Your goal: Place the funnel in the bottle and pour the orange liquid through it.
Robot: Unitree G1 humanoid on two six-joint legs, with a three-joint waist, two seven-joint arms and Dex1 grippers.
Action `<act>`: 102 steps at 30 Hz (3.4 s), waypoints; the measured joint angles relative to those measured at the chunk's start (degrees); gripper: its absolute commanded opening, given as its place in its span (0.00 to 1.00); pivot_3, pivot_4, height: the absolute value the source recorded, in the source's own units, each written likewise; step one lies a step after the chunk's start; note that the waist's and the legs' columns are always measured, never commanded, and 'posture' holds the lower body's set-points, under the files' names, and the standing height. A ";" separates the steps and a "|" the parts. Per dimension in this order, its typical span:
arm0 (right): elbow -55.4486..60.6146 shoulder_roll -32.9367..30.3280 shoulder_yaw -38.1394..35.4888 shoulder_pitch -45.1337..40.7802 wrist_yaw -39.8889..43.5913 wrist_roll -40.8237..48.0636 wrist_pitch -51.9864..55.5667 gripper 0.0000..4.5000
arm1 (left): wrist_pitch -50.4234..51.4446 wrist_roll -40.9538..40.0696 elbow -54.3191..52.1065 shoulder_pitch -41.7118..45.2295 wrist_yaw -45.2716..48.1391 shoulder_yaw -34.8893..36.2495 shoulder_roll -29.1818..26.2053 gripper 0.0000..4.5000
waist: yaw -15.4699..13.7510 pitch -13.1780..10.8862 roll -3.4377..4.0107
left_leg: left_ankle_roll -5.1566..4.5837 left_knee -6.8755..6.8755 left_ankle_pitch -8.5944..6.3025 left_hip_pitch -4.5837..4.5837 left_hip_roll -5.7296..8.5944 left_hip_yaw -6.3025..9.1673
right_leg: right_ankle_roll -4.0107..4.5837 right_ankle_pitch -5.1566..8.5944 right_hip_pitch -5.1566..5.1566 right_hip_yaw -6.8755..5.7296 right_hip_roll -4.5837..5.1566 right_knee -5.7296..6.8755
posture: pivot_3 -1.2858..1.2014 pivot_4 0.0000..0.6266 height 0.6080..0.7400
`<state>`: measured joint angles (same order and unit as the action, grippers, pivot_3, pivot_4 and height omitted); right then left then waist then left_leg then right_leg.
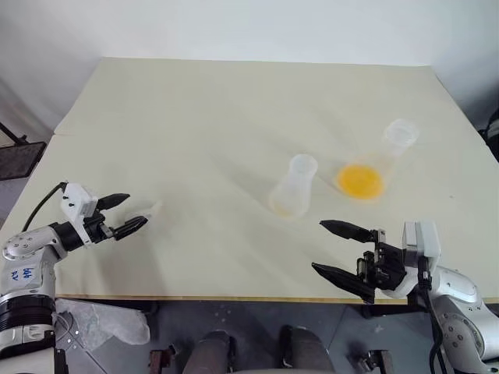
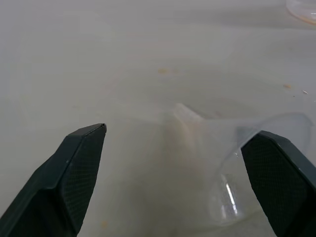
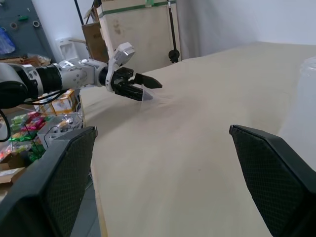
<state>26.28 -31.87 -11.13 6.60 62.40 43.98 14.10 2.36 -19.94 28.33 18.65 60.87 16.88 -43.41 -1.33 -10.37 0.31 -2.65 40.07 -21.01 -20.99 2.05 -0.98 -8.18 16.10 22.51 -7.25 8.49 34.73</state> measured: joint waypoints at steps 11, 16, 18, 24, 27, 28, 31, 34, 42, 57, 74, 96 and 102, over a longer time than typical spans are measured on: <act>-0.02 0.08 -0.21 0.50 -0.75 -0.11 -0.47 1.00 | 2.29 -0.10 3.38 3.84 0.87 -1.18 -0.02 0.30 | -0.02 0.00 0.00 | -0.01 0.01 0.01 0.00 0.00 0.00 | 0.00 0.00 -0.01 0.00 0.00 0.02 | 0.52 0.24 1.00; -0.89 0.04 -0.40 -0.40 -0.70 -0.11 -0.47 1.00 | 5.56 -2.28 -0.70 7.29 2.04 -1.22 0.00 0.00 | -0.18 0.00 -0.01 | -0.02 0.06 0.01 -0.03 0.01 0.06 | 0.00 0.00 -0.03 -0.02 0.02 0.02 | 0.52 0.24 1.00; -1.30 0.01 -0.43 -1.04 -0.69 -0.11 -0.47 1.00 | 7.07 -3.14 -2.68 10.41 2.87 -1.83 0.05 0.00 | -0.19 0.00 -0.01 | -0.03 0.06 0.02 -0.03 0.03 0.06 | 0.00 0.00 -0.03 -0.02 0.03 0.02 | 0.52 0.24 1.00; -1.69 -0.26 -0.54 -3.23 -0.75 -0.28 -0.62 1.00 | 10.30 -4.72 -5.89 20.95 6.00 -5.79 2.36 0.00 | -0.02 0.00 -0.01 | -0.03 0.06 0.02 -0.03 0.04 0.01 | 0.00 0.00 -0.02 -0.03 0.01 0.03 | 0.52 0.24 1.00; -1.64 -0.91 -0.68 -4.07 -1.09 -0.73 -0.70 1.00 | 10.79 -4.61 -5.40 25.85 7.79 -8.63 4.56 0.00 | -0.11 0.00 -0.02 | -0.04 0.07 0.02 -0.06 0.04 0.01 | 0.00 0.00 -0.02 -0.06 0.00 0.02 | 0.52 0.24 1.00; -1.65 -1.10 -0.75 -4.45 -1.67 -0.73 -0.51 1.00 | 10.74 -4.45 -4.75 27.80 8.22 -9.56 5.54 0.00 | -0.21 0.00 -0.02 | -0.06 0.11 0.04 -0.09 0.05 0.03 | 0.00 0.00 -0.02 -0.07 0.01 0.02 | 0.52 0.24 1.00; -1.63 -1.74 -1.22 -6.39 -3.41 -1.40 -0.48 1.00 | 9.64 -4.02 -2.30 34.41 10.06 -12.46 9.13 0.00 | -0.29 -0.01 -0.04 | -0.08 0.14 0.05 -0.13 0.08 0.03 | -0.02 -0.01 -0.03 -0.08 0.02 -0.01 | 0.52 0.24 1.00; -1.74 -2.96 -1.86 -6.98 -4.82 -3.27 -0.54 1.00 | 7.81 -3.15 1.19 39.61 11.83 -14.53 12.43 0.00 | -0.15 -0.01 -0.04 | -0.08 0.11 0.05 -0.15 0.08 -0.02 | -0.02 -0.01 0.00 -0.09 0.01 -0.04 | 0.52 0.24 1.00; 0.05 -7.48 -5.83 -5.65 -10.16 -6.60 0.93 1.00 | 6.07 0.04 11.72 48.64 14.35 -18.22 20.52 0.00 | -0.42 -0.03 -0.07 | -0.14 0.10 0.08 -0.25 0.07 -0.09 | -0.03 -0.01 0.04 -0.16 0.02 -0.09 | 0.52 0.24 1.00; 6.47 -10.20 -10.79 -1.33 -13.14 -6.91 2.28 1.00 | 11.92 8.34 28.18 63.01 24.32 -25.05 24.28 0.00 | -1.08 -0.10 -0.18 | -0.20 0.09 0.10 -0.27 0.06 -0.44 | -0.08 -0.03 0.04 -0.11 0.03 -0.24 | 0.52 0.24 1.00; 8.58 -10.17 -11.84 1.86 -15.38 -6.93 2.24 1.00 | 12.05 12.60 35.56 68.72 25.12 -26.22 27.12 0.00 | -1.44 -0.12 -0.21 | -0.22 0.09 0.10 -0.28 0.06 -0.30 | -0.08 -0.04 0.05 -0.09 0.03 -0.26 | 0.52 0.24 1.00; 11.31 -8.81 -13.09 5.38 -17.13 -7.13 1.62 1.00 | 6.30 22.05 44.63 74.96 24.45 -27.21 33.39 0.00 | -1.60 -0.13 -0.23 | -0.27 0.10 0.09 -0.29 0.07 -0.38 | -0.10 -0.04 0.06 -0.07 0.03 -0.27 | 0.52 0.24 1.00; 11.72 -8.34 -13.09 5.94 -17.22 -7.42 1.07 1.00 | 6.32 23.86 45.64 76.03 22.42 -26.91 34.44 0.00 | -1.67 -0.13 -0.23 | -0.27 0.10 0.09 -0.28 0.07 -0.37 | -0.10 -0.04 0.06 -0.06 0.04 -0.26 | 0.52 0.24 1.00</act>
<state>38.00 -40.21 -24.22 12.54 45.17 36.55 15.17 8.69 3.92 73.97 94.68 83.29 -10.03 -8.96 -2.99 -10.50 0.08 -2.92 40.17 -20.92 -21.27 2.12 -1.35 -8.28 16.06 22.57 -7.32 8.52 34.47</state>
